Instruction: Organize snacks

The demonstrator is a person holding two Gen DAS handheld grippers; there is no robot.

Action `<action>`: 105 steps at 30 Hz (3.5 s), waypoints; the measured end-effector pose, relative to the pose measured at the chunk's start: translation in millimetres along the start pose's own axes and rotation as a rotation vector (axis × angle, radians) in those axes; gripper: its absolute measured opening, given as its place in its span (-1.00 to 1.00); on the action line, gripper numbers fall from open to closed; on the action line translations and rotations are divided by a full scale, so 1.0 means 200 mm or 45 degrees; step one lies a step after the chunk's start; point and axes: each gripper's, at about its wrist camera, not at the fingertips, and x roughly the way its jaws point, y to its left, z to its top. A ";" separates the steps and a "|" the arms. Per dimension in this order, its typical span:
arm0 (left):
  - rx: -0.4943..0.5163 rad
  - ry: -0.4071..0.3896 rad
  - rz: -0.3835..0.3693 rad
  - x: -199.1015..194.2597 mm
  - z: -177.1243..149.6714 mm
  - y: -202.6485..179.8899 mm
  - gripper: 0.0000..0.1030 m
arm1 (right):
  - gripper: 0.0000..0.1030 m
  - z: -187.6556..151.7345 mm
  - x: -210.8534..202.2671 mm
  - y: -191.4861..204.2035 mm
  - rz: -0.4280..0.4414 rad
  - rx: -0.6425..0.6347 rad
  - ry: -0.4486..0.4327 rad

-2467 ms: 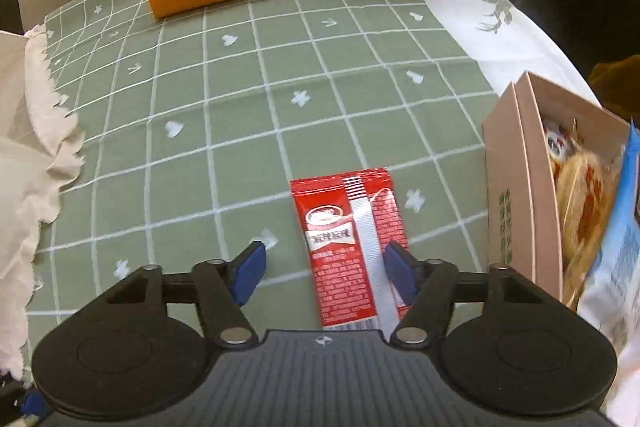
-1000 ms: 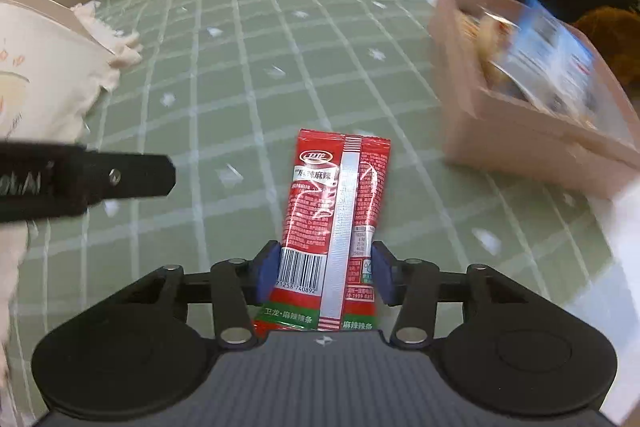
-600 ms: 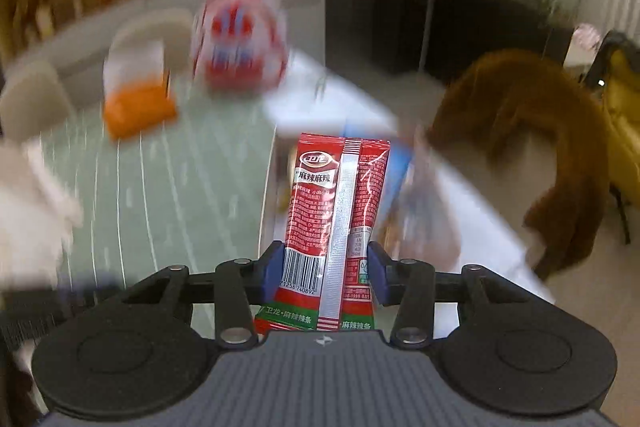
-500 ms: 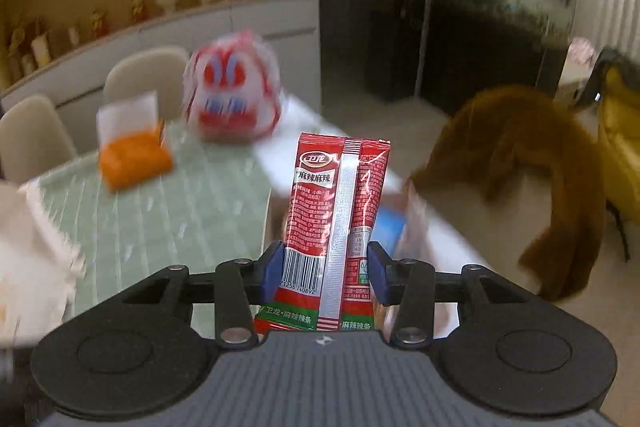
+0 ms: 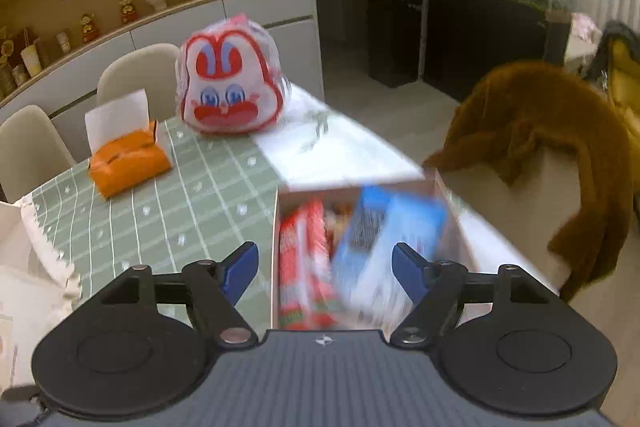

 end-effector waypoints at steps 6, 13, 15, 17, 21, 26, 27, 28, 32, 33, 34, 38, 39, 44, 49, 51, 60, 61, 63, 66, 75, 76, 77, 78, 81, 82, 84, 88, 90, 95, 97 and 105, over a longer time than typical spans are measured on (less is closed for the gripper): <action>0.327 -0.022 0.047 0.07 -0.23 -0.09 -0.31 | 0.54 -0.61 0.06 -0.03 -0.042 0.167 0.050; 0.497 -0.105 0.021 0.17 -0.28 -0.17 -0.27 | 0.60 -0.85 0.15 0.10 -0.262 0.070 0.028; 0.484 -0.115 0.012 0.20 -0.26 -0.17 -0.27 | 0.74 -0.87 0.16 0.11 -0.308 0.077 0.005; 0.468 -0.122 0.012 0.21 -0.25 -0.17 -0.27 | 0.96 -0.88 0.16 0.09 -0.360 0.124 -0.005; 0.555 -0.169 0.048 0.21 -0.29 -0.21 -0.27 | 1.00 -0.92 0.14 0.04 -0.409 0.205 -0.051; 0.533 -0.175 0.026 0.22 -0.28 -0.20 -0.27 | 1.00 -0.96 0.15 0.05 -0.415 0.186 -0.131; 0.538 -0.175 0.027 0.23 -0.27 -0.20 -0.27 | 1.00 -0.96 0.15 0.04 -0.414 0.184 -0.136; 0.550 -0.175 0.032 0.23 -0.28 -0.21 -0.27 | 1.00 -0.96 0.15 0.04 -0.413 0.183 -0.137; 0.554 -0.173 0.029 0.24 -0.27 -0.21 -0.27 | 1.00 -0.95 0.15 0.05 -0.406 0.177 -0.139; 0.551 -0.172 0.026 0.24 -0.27 -0.21 -0.27 | 1.00 -0.95 0.15 0.05 -0.407 0.177 -0.139; 0.553 -0.172 0.026 0.24 -0.27 -0.21 -0.27 | 1.00 -0.95 0.15 0.05 -0.407 0.177 -0.139; 0.555 -0.172 0.027 0.24 -0.27 -0.21 -0.27 | 1.00 -0.95 0.15 0.05 -0.406 0.177 -0.139; 0.556 -0.171 0.028 0.24 -0.27 -0.21 -0.27 | 1.00 -0.95 0.15 0.05 -0.406 0.177 -0.139; 0.554 -0.171 0.027 0.24 -0.27 -0.21 -0.27 | 1.00 -0.95 0.15 0.05 -0.406 0.177 -0.139; 0.550 -0.170 0.023 0.24 -0.27 -0.21 -0.27 | 1.00 -0.95 0.15 0.05 -0.406 0.177 -0.139; 0.552 -0.170 0.025 0.24 -0.27 -0.21 -0.27 | 1.00 -0.95 0.15 0.05 -0.407 0.177 -0.139; 0.550 -0.170 0.024 0.24 -0.27 -0.21 -0.27 | 1.00 -0.95 0.15 0.05 -0.407 0.178 -0.140; 0.550 -0.170 0.023 0.24 -0.27 -0.21 -0.27 | 1.00 -0.95 0.15 0.05 -0.407 0.178 -0.140; 0.550 -0.170 0.023 0.24 -0.27 -0.21 -0.27 | 1.00 -0.95 0.15 0.05 -0.407 0.178 -0.140; 0.547 -0.170 0.021 0.24 -0.27 -0.21 -0.27 | 1.00 -0.95 0.15 0.05 -0.407 0.178 -0.140; 0.544 -0.170 0.019 0.24 -0.27 -0.21 -0.27 | 1.00 -0.95 0.15 0.05 -0.407 0.178 -0.140; 0.545 -0.170 0.020 0.24 -0.27 -0.21 -0.27 | 1.00 -0.95 0.15 0.05 -0.407 0.178 -0.140; 0.544 -0.170 0.019 0.24 -0.27 -0.21 -0.27 | 1.00 -0.95 0.15 0.05 -0.407 0.178 -0.140; 0.544 -0.170 0.019 0.24 -0.27 -0.21 -0.27 | 1.00 -0.95 0.15 0.05 -0.407 0.178 -0.140; 0.544 -0.170 0.019 0.24 -0.27 -0.21 -0.27 | 1.00 -0.95 0.15 0.05 -0.407 0.179 -0.140; 0.544 -0.170 0.019 0.24 -0.27 -0.21 -0.27 | 1.00 -0.95 0.15 0.05 -0.407 0.179 -0.140; 0.544 -0.170 0.019 0.24 -0.27 -0.21 -0.27 | 1.00 -0.96 0.15 0.05 -0.407 0.179 -0.140; 0.544 -0.170 0.020 0.24 -0.27 -0.21 -0.27 | 1.00 -0.96 0.15 0.05 -0.407 0.179 -0.140; 0.544 -0.170 0.019 0.24 -0.27 -0.21 -0.27 | 1.00 -0.96 0.15 0.05 -0.407 0.179 -0.140; 0.544 -0.170 0.019 0.24 -0.27 -0.21 -0.27 | 1.00 -0.96 0.15 0.05 -0.407 0.179 -0.140; 0.544 -0.170 0.019 0.24 -0.27 -0.21 -0.27 | 1.00 -0.96 0.15 0.05 -0.407 0.179 -0.140; 0.544 -0.169 0.019 0.24 -0.27 -0.21 -0.27 | 1.00 -0.96 0.15 0.05 -0.407 0.179 -0.140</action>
